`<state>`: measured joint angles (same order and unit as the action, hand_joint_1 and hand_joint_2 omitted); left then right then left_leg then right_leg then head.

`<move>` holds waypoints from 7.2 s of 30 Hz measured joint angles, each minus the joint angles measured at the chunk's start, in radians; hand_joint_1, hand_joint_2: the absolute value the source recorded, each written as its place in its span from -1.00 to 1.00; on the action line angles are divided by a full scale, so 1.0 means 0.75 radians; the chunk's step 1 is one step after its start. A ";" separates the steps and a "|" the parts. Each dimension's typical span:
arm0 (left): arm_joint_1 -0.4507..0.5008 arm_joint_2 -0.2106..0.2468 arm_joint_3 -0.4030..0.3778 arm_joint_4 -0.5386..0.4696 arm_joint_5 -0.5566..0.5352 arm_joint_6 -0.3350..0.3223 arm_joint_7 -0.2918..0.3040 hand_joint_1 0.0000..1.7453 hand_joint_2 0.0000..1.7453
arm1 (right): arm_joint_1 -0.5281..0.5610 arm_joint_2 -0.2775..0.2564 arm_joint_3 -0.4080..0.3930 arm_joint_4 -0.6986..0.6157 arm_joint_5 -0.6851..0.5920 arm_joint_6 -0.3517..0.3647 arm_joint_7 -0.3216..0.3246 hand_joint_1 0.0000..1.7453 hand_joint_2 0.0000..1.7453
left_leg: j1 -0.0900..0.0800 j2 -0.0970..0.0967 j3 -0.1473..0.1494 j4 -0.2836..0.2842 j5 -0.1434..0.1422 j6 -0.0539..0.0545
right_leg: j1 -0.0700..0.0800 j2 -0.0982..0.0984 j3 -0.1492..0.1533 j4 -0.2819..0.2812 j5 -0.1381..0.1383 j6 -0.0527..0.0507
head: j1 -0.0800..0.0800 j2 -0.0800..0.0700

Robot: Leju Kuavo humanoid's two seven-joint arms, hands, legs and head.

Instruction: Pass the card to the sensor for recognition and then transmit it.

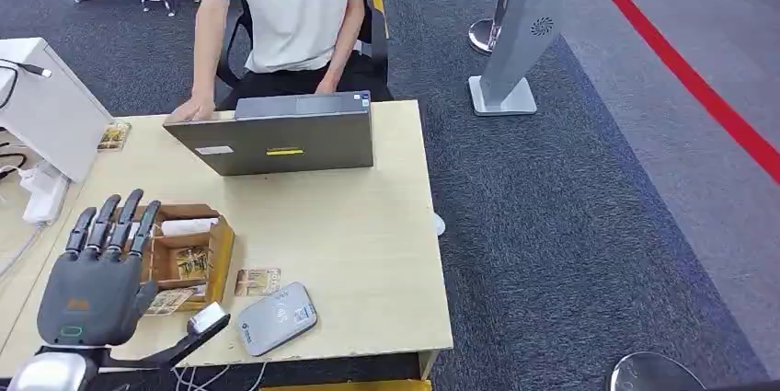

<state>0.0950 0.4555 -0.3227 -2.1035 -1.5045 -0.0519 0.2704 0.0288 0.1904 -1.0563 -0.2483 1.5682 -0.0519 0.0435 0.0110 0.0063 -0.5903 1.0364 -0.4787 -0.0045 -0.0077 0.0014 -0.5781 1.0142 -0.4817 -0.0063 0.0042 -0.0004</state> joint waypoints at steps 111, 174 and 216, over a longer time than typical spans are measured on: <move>0.032 -0.218 0.073 0.415 -0.001 -0.187 0.376 -1.00 1.00 | -0.017 0.041 0.055 -0.015 -0.001 -0.036 0.045 -1.00 1.00 | 0.000 -0.001 0.001 0.000 0.001 -0.001 | 0.000 -0.001 0.001 0.000 0.000 0.000 | 0.000 0.000; -0.022 -0.246 0.008 0.497 -0.001 -0.178 0.304 1.00 1.00 | -0.022 0.041 0.085 -0.015 -0.001 -0.024 0.032 -1.00 1.00 | 0.000 0.000 0.001 0.000 0.001 -0.001 | 0.000 -0.001 0.001 0.000 0.000 0.000 | -0.001 0.000; -0.564 -0.096 0.044 0.499 -0.001 -0.272 0.346 1.00 1.00 | -0.019 0.024 0.197 -0.012 -0.001 0.000 -0.004 -1.00 1.00 | 0.000 -0.003 0.000 0.000 0.005 -0.001 | 0.000 -0.003 0.000 0.001 0.003 -0.002 | 0.000 0.000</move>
<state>-0.3279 0.3838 -0.2899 -1.7296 -1.5049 -0.2556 0.5303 0.0147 0.2087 -0.9083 -0.2575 1.5679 -0.0519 0.0404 0.0111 0.0044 -0.5903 1.0367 -0.4747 -0.0053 -0.0075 -0.0008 -0.5784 1.0147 -0.4792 -0.0081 0.0042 -0.0004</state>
